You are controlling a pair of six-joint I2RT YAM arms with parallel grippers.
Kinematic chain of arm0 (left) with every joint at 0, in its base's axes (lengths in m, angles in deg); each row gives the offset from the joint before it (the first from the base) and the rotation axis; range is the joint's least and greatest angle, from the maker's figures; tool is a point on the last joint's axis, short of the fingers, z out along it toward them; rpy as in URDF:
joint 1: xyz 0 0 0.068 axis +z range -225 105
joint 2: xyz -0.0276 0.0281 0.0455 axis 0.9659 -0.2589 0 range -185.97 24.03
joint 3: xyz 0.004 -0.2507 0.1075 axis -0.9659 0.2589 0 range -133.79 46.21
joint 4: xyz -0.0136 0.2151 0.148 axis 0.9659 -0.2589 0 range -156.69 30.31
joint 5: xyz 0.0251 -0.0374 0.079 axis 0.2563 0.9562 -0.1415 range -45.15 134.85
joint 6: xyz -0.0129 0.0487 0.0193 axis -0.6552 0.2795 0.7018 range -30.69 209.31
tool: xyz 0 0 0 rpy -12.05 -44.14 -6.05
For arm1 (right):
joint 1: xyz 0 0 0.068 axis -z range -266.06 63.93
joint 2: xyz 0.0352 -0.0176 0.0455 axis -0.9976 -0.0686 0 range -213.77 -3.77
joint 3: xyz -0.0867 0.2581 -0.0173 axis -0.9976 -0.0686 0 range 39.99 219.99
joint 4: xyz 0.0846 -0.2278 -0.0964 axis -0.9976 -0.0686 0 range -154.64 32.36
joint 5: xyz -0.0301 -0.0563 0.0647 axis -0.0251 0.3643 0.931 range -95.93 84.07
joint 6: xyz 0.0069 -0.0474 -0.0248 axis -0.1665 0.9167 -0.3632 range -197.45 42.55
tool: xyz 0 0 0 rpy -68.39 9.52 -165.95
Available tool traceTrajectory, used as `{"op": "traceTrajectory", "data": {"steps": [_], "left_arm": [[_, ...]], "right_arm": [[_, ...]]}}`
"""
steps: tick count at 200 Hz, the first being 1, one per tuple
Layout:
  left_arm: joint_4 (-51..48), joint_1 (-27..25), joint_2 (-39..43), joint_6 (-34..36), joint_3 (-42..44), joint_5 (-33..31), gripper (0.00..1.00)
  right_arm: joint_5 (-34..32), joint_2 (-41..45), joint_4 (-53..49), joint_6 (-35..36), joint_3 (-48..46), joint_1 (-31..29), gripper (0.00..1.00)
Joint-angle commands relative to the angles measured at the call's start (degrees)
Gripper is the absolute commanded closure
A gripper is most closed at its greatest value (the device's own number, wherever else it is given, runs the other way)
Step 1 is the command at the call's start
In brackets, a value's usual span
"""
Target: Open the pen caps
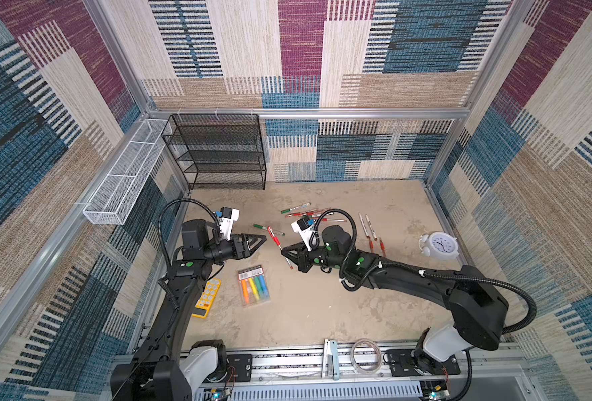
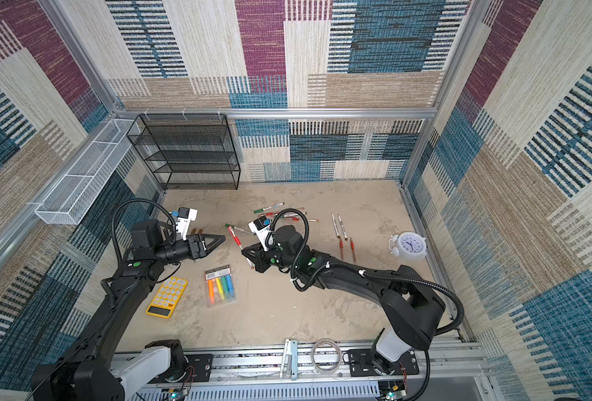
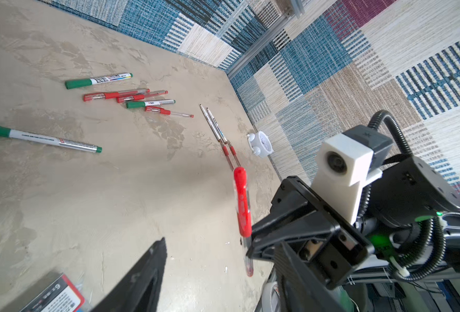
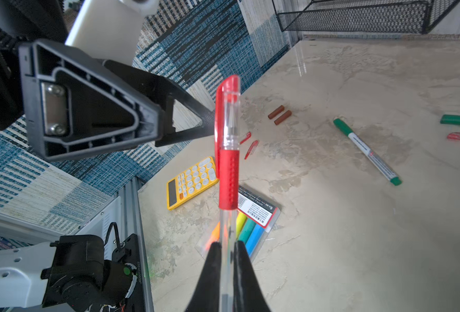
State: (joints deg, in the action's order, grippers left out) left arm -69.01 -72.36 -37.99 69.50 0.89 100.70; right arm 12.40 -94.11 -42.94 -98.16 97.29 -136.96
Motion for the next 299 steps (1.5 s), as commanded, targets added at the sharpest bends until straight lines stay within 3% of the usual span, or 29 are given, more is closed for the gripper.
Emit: {"op": "traceTrajectory", "data": {"steps": [1,59,88,123,158,196,221,247,299], "left_arm": [[2.6,-0.4,-1.0,-2.2,-1.1,0.7,0.38],[1.5,-1.4,-2.1,0.1,-2.7,-1.0,0.54],[1.1,-1.5,-2.3,0.5,-2.7,-1.8,0.79],[1.9,-1.4,-2.1,0.4,-2.2,-2.1,1.00],[1.5,-1.4,-1.4,1.1,-1.4,-2.6,1.00],[0.2,-1.4,-1.1,1.6,-2.0,-2.8,1.00],[0.9,-1.4,-0.6,1.7,-1.2,-2.9,1.00],[0.1,-1.5,-0.4,2.4,-1.3,-2.9,1.00],[-0.4,-1.3,0.3,3.5,-1.3,-3.5,1.00]], "right_arm": [[0.6,-0.6,0.9,-0.6,1.4,-1.0,0.95],[0.9,-2.7,0.4,0.0,2.7,-2.4,0.95],[0.9,-3.3,-0.6,0.1,3.2,-2.4,0.95],[1.2,-3.8,-0.6,0.2,3.5,-2.5,0.95],[1.0,-3.8,-0.3,0.9,3.9,-2.5,0.93],[0.6,-5.1,-2.7,2.0,6.6,-2.5,0.65],[-0.1,-7.0,-5.0,3.6,9.3,-2.5,0.61],[0.7,-8.2,-4.7,3.8,10.4,-2.5,0.66],[1.4,-9.1,-4.1,3.7,9.1,-2.5,0.92]]}}
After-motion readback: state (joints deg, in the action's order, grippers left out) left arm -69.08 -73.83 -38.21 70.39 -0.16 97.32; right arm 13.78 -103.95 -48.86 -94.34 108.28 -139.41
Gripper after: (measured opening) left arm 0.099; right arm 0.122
